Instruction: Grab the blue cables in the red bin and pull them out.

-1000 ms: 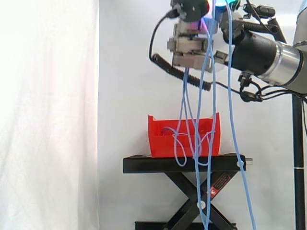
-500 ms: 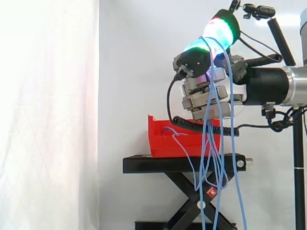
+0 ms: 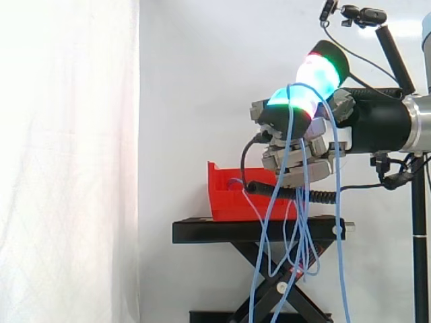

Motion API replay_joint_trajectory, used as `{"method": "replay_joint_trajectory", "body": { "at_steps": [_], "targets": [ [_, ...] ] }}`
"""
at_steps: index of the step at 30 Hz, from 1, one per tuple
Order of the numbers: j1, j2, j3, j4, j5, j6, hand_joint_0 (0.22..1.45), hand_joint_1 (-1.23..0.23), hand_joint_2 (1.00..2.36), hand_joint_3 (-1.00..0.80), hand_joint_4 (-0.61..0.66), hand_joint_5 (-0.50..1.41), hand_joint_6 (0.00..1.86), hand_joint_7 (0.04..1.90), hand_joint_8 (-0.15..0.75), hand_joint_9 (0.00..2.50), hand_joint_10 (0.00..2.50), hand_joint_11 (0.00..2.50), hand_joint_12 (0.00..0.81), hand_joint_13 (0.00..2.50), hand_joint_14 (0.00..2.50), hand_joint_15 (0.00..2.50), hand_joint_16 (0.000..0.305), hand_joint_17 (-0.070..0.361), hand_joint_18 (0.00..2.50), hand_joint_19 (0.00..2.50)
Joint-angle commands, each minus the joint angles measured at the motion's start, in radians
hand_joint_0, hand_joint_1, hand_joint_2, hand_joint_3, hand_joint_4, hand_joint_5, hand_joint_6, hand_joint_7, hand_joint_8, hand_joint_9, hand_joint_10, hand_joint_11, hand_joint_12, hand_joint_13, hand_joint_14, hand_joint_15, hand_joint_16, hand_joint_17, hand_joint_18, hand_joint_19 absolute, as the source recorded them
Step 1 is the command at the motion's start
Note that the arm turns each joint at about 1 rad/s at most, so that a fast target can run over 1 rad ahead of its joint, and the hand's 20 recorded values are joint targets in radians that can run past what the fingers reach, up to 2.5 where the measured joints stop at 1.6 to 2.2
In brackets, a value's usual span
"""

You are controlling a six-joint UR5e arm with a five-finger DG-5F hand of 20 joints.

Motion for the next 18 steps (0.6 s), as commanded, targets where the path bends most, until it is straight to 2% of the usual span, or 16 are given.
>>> {"method": "replay_joint_trajectory", "body": {
  "at_steps": [1,7,11,12,14,15,16,17,18],
  "targets": [
    [0.000,-0.001,-0.002,0.001,-0.020,-0.122,0.87,-0.93,1.00,-1.00,0.02,1.05,0.00,0.92,0.165,1.28,0.30,1.73,0.296,0.86,2.50,1.25,0.036,0.081,1.20,1.73],
    [-0.003,0.000,-0.002,0.000,-0.049,-0.152,0.84,-0.90,1.00,-1.00,0.02,1.03,0.00,0.90,0.168,1.27,0.31,1.72,0.291,0.85,2.50,1.21,0.037,0.083,1.20,1.74],
    [-0.003,0.000,-0.002,0.003,-0.060,-0.201,0.84,-0.90,1.00,-1.00,0.01,1.04,0.00,0.92,0.168,1.27,0.31,1.72,0.298,0.85,2.50,1.21,0.037,0.083,1.19,1.73],
    [-0.003,0.000,0.000,0.009,-0.077,-0.247,0.84,-0.90,1.00,-1.00,0.01,1.05,0.00,0.93,0.161,1.27,0.31,1.72,0.291,0.85,2.50,1.22,0.037,0.083,1.20,1.72],
    [-0.003,0.000,0.000,0.013,-0.092,-0.278,0.88,-0.93,1.00,-1.00,-0.01,1.06,0.00,0.95,0.168,1.28,0.31,1.72,0.289,0.86,2.50,1.21,0.036,0.080,1.19,1.73],
    [-0.003,0.000,-0.002,0.027,-0.113,-0.316,0.88,-0.93,1.00,-1.00,-0.01,1.06,0.00,0.95,0.162,1.28,0.31,1.73,0.288,0.86,2.50,1.21,0.035,0.080,1.19,1.73],
    [-0.003,0.002,0.000,0.049,-0.129,-0.350,0.89,-0.93,1.00,-1.00,-0.01,1.07,0.00,0.96,0.162,1.28,0.31,1.73,0.287,0.86,2.50,1.20,0.036,0.080,1.19,1.72],
    [-0.003,0.000,-0.002,0.101,-0.146,-0.404,0.89,-0.93,1.00,-1.00,-0.02,1.07,0.00,0.96,0.162,1.28,0.31,1.72,0.287,0.86,2.50,1.20,0.035,0.079,1.19,1.72],
    [-0.004,0.000,-0.002,0.125,-0.150,-0.422,0.89,-0.93,1.00,-1.00,-0.01,1.07,0.00,0.96,0.169,1.28,0.31,1.73,0.287,0.86,2.50,1.20,0.036,0.080,1.19,1.72]
  ]
}}
